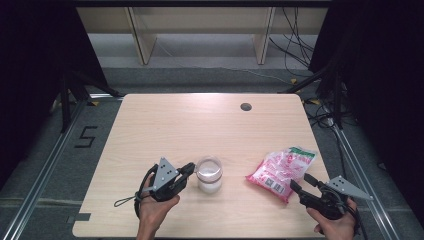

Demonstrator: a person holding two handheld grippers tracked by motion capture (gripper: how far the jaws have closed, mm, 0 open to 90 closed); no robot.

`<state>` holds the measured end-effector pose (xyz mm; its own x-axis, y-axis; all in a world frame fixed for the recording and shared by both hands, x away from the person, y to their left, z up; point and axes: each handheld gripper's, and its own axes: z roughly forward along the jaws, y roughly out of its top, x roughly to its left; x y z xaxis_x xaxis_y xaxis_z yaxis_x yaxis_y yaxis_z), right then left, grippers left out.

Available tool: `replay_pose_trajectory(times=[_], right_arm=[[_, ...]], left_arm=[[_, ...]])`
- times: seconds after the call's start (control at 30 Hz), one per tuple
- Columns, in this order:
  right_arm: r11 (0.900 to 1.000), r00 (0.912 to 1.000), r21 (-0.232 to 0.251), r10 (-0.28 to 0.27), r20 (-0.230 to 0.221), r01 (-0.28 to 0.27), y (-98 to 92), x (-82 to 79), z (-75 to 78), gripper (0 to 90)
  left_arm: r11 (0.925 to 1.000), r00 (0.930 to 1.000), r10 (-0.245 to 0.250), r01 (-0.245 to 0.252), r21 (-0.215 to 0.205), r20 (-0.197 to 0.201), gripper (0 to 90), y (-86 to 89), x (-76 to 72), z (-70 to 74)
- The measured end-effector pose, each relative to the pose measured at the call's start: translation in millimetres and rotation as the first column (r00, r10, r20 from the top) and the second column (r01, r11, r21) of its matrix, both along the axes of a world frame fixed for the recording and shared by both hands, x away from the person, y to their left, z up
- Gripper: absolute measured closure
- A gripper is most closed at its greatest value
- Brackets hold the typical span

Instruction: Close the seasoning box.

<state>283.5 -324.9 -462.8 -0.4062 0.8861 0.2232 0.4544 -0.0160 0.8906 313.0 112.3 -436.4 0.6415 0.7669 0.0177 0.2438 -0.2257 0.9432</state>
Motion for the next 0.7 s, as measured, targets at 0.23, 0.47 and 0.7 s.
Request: replay_pose_trajectory(times=[0.23, 0.47, 0.7], right_arm=[[0.999, 0.9997, -0.034, 0.019, 0.012, -0.019, -1.4, 0.9, -0.1, 38.3], [0.999, 0.9996, -0.028, 0.029, 0.002, -0.029, -0.1, -0.6, 0.3, 38.2], [0.998, 0.9982, -0.02, 0.058, 0.011, -0.058, 4.8, -1.1, -0.9, 36.3]], left_arm=[[0.9985, 0.9989, -0.042, 0.041, -0.037, -0.021, 68.7, -2.3, -3.3, -1.1], [0.9962, 0.9971, -0.06, 0.057, -0.066, -0.046, 49.6, -2.7, -11.0, -4.4], [0.9947, 0.9964, -0.071, 0.067, -0.078, -0.046, 40.0, -5.2, -17.1, -6.6]])
